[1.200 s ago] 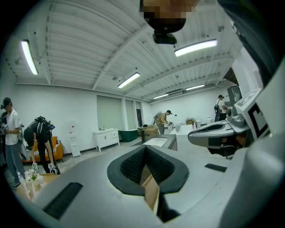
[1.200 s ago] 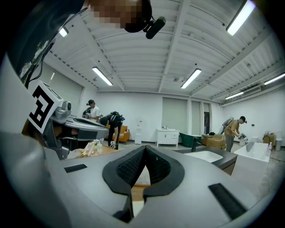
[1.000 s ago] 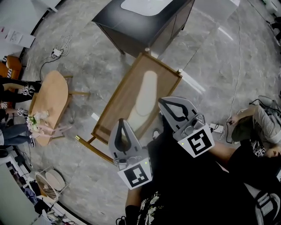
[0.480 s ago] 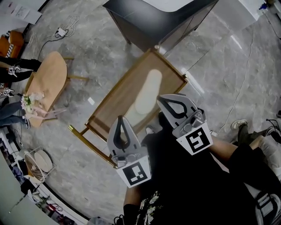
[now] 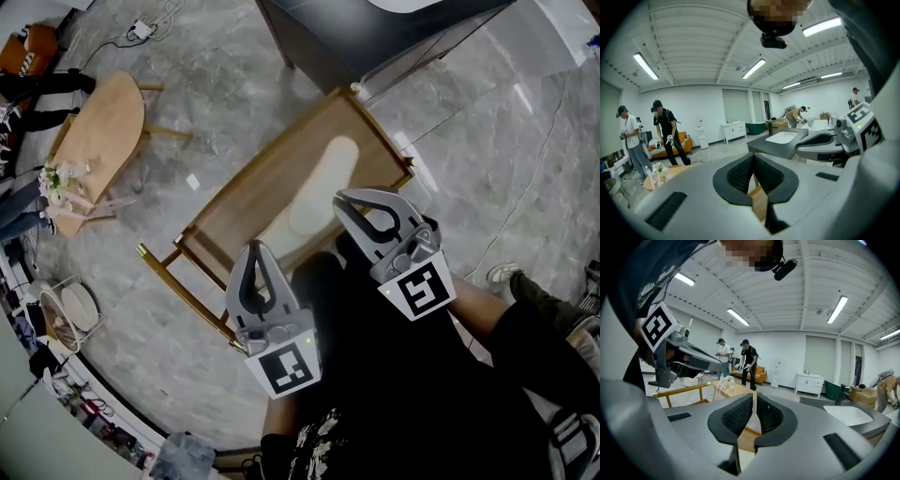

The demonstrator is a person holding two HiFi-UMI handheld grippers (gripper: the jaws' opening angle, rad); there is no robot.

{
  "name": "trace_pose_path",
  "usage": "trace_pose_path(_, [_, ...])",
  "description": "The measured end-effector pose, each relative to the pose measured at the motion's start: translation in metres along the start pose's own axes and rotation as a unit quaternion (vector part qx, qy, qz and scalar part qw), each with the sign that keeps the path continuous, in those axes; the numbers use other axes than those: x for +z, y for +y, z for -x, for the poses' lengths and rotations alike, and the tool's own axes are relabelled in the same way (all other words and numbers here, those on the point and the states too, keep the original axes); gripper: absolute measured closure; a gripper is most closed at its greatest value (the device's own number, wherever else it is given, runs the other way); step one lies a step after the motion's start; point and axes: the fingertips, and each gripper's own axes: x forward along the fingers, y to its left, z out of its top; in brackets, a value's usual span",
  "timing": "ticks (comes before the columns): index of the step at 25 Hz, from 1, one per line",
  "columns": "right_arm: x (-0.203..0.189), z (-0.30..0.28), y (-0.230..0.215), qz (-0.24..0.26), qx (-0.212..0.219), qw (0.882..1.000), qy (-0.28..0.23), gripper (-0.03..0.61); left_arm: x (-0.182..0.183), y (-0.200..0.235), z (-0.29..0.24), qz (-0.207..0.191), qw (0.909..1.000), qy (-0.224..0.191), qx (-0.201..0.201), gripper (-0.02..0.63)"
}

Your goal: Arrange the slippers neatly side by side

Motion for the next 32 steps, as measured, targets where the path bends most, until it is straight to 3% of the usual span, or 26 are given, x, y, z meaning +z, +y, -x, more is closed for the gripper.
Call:
trace_pose_path(2, [-0.008,-0.007,0.001,-0.001,0.010,1.000,0.006,0.574,-0.007,0.003,-0.003,0.001,0.9999,0.010,0.003,0.611])
trace_pose_path(6, [-0.024,-0.016,0.004,-0.008,0.018,0.999,0.029,0.506,-0.029,0.004,-0.007,0.014,0.9993,0.036,-0.003,0.611])
trace_pose_path(12, [-0.052,-0.020,0.014,0.025,0.032,0.997,0.071,0.463,-0.062,0.004,-0.019,0.026,0.9974,0.064,-0.021,0.611])
trace_pose_path(24, [-0.122,-0.020,0.036,0.024,0.060,0.989,0.136,0.437,-0.140,-0.001,-0.035,0.040,0.9885,0.138,-0.049,0.611])
trace_pose_path(32, [-0.163,-0.015,0.050,0.015,0.082,0.981,0.178,0.423,-0.196,-0.020,-0.044,0.033,0.9755,0.201,-0.084,0.611])
